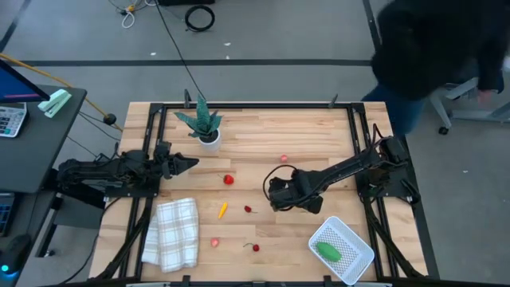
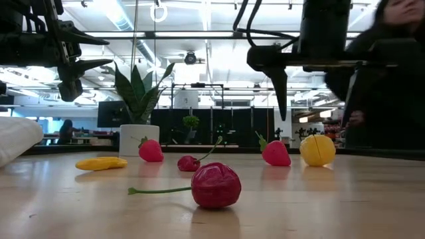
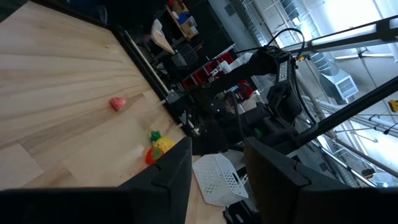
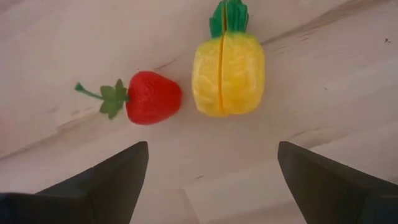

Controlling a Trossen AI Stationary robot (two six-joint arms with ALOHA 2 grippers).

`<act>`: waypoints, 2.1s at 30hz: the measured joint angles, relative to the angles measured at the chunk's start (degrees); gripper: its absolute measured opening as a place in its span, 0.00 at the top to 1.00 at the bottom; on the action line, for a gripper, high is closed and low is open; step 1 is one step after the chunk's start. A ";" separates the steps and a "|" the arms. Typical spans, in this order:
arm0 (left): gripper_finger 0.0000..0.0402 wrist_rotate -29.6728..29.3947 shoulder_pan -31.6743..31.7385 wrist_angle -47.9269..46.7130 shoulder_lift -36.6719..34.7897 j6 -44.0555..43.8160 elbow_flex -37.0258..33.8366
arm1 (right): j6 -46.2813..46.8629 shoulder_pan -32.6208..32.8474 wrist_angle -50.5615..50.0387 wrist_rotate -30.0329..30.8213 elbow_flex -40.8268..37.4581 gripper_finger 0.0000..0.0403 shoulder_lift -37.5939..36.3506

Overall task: Pick and placing Produce into tupperware
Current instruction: Put the yellow pineapple into the white bin

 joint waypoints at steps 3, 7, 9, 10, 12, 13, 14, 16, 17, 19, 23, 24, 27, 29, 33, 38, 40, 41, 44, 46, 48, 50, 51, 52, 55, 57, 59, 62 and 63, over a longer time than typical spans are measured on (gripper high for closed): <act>0.61 -0.02 0.00 0.00 0.00 0.00 0.02 | 0.00 -0.17 -0.02 -0.12 0.00 0.09 0.00; 0.61 0.00 0.00 0.00 0.00 0.00 0.01 | -1.51 -0.11 0.01 -0.73 0.00 0.09 0.00; 0.61 0.00 0.00 0.00 0.00 0.00 0.02 | -1.61 -0.11 0.04 -0.74 0.00 0.09 0.00; 0.62 -0.01 0.00 0.00 0.00 0.00 0.02 | -1.62 -0.11 0.03 -0.74 0.00 0.09 0.00; 0.62 -0.01 0.00 0.00 0.00 0.00 0.02 | -1.63 -0.14 0.15 -0.74 0.00 0.09 0.00; 0.62 0.00 0.00 0.00 0.00 0.00 0.02 | -1.64 -0.15 0.22 -0.74 0.00 0.09 0.00; 0.63 0.00 0.00 0.00 0.00 0.00 0.02 | -1.64 -0.15 0.24 -0.74 0.00 0.09 0.00; 0.63 0.00 0.00 0.00 0.00 0.00 0.00 | -0.86 -0.15 -0.17 -1.14 0.00 0.09 0.00; 0.63 -0.02 0.00 0.00 0.00 0.00 0.01 | -0.07 -0.15 -0.85 -1.85 0.00 0.09 0.00; 0.62 0.00 0.00 0.00 0.00 0.00 0.01 | 0.63 -0.15 -1.72 -4.02 0.00 0.09 0.00; 0.61 0.00 0.00 0.00 0.00 0.00 0.00 | 1.99 -0.15 -1.57 -7.79 0.00 0.09 0.00; 0.61 0.00 0.00 0.00 0.00 0.00 0.02 | 2.07 -0.13 -1.62 -7.92 0.00 0.09 0.00; 0.61 -0.01 0.00 0.00 0.00 0.00 0.01 | 2.61 -0.27 -2.13 -7.39 0.01 0.09 0.00; 0.61 0.00 0.00 0.00 0.00 0.00 0.02 | 3.58 -0.68 -2.50 -6.10 0.01 0.09 0.00; 0.62 0.00 0.00 0.00 0.00 0.00 0.02 | 3.30 -1.63 -3.82 -5.92 0.01 0.09 0.00; 0.62 -0.01 0.00 0.00 0.00 0.00 0.00 | 3.17 -2.14 -3.81 -5.25 -0.98 0.09 0.00; 0.61 0.00 0.00 0.00 0.00 0.00 0.02 | 3.16 -2.22 -2.52 -4.55 -1.95 0.09 0.00; 0.61 -0.01 0.00 0.00 0.00 0.00 0.01 | 3.16 -2.29 -1.52 -4.33 -2.70 0.09 0.00; 0.61 -0.02 0.00 0.00 0.00 0.00 0.02 | 3.12 -2.32 1.03 -3.83 -4.49 0.09 0.00; 0.61 -0.01 0.00 0.00 0.00 0.00 0.01 | 2.23 -2.32 2.05 -1.78 -5.17 0.09 0.00; 0.62 0.00 0.00 0.00 0.00 0.00 0.01 | 1.21 -2.46 2.04 0.19 -5.60 0.09 0.00; 0.62 -0.02 0.00 0.00 0.00 0.00 0.01 | -0.42 -3.02 2.11 0.90 -5.64 0.09 0.00; 0.62 -0.01 0.00 0.00 0.00 0.00 0.01 | -1.61 -3.38 2.15 0.84 -5.62 0.09 0.00; 0.63 0.00 0.00 0.00 0.00 0.00 0.02 | -2.86 -3.67 2.13 0.57 -5.62 0.09 0.00; 0.63 0.00 0.00 0.00 0.00 0.00 0.02 | -6.20 -4.50 2.20 0.28 -5.94 0.09 0.00; 0.62 -0.01 0.00 0.00 0.00 0.00 0.02 | -7.47 -5.08 2.12 0.11 -6.20 0.09 0.00; 0.62 -0.01 0.00 0.00 0.00 0.00 0.01 | -8.26 -5.54 3.00 -0.14 -6.52 0.09 0.00; 0.61 -0.02 0.00 0.00 0.00 0.00 0.01 | -8.56 -5.98 4.54 -1.36 -7.38 0.09 0.00; 0.61 -0.02 0.00 0.00 0.00 0.00 0.02 | -8.77 -6.01 5.17 -1.70 -7.76 0.09 0.00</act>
